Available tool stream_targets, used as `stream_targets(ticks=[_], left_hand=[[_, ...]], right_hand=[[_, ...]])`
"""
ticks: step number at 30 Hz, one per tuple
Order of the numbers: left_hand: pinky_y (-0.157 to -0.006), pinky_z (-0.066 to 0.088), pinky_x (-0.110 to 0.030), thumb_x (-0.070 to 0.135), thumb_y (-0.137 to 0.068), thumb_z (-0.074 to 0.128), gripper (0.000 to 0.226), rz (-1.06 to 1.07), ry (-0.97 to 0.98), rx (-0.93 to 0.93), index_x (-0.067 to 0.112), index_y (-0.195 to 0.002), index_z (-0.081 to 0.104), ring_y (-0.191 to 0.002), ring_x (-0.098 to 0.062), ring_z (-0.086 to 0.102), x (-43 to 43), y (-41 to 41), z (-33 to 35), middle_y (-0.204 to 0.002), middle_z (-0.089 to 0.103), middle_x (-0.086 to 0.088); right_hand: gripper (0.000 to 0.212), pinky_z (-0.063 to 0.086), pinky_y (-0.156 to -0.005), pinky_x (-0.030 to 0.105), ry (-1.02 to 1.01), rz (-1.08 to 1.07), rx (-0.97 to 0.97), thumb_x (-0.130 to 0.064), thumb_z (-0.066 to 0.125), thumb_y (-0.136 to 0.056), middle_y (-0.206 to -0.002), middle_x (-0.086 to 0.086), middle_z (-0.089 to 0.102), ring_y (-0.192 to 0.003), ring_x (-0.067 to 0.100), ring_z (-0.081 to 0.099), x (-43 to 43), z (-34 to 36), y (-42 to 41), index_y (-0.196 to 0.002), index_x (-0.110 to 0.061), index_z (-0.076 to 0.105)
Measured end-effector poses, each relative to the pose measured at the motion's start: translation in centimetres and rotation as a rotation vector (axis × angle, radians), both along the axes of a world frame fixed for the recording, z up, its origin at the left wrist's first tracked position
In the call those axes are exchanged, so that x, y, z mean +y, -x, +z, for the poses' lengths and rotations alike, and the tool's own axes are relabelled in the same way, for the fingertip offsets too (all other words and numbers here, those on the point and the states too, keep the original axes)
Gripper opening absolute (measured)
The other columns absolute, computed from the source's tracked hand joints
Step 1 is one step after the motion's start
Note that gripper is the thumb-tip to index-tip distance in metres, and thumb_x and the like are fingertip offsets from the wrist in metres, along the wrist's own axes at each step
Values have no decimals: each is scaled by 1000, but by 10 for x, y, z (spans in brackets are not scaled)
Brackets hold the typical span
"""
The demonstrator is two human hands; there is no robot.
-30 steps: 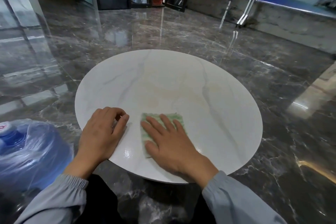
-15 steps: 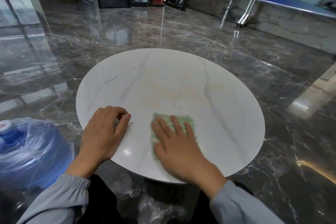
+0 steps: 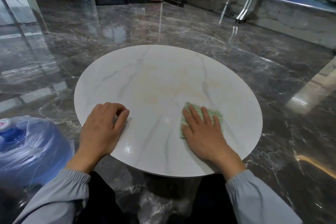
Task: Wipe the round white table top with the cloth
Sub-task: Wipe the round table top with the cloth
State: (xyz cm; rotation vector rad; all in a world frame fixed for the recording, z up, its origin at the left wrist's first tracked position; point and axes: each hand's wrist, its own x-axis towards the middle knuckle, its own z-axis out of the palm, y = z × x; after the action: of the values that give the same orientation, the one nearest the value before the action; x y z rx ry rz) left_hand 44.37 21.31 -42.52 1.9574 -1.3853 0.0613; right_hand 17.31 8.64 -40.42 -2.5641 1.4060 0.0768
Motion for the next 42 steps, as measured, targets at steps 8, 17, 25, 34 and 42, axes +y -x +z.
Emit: stream_targets(ticks=[8,17,25,34,42], left_hand=[[-80,38,-38,34,-106,55,17,34,88,-6,22,-101,65,-88,-19,47,0,1,-5,-91,58,7],[-87,44,-39,34,-103,53,19,-56,115,26,20,-103,65,-92,-16,52,11,12,14,-98,60,7],[-118,43,-45,44,-112,33,51,-328,-174,-336,18,-149,56,-147,-21,47,42,121,1,-156,54,-4],[-128,-5,-29,71,-89,-4,82,-258,-571,-250,43,-165,10,-159,0,-5,7,20,9,-170,-2,26],[-131,1,-41,73,-91,-7,89,-261,-599,-289,31,-168,10,-159,-4,-9,9,12,14,-173,-1,17]], right_hand=[[66,-24,-120,53,26,411,-98,-48,24,-105,-172,-13,-13,-153,22,-31,130,-2,-66,-165,-36,0],[58,-10,-125,25,-130,268,-388,-49,24,-111,-171,-19,3,-154,-3,-17,99,15,-28,-165,-30,18],[49,18,-127,35,111,29,-514,-33,24,-108,-149,1,51,-155,17,21,86,-18,-5,-137,-11,57],[37,21,-123,30,187,30,-468,-30,34,-105,-142,1,54,-145,23,38,86,-20,-7,-130,-15,56],[20,45,-97,40,262,34,-422,-23,42,-98,-109,-1,56,-107,23,51,84,-12,-14,-108,-13,56]])
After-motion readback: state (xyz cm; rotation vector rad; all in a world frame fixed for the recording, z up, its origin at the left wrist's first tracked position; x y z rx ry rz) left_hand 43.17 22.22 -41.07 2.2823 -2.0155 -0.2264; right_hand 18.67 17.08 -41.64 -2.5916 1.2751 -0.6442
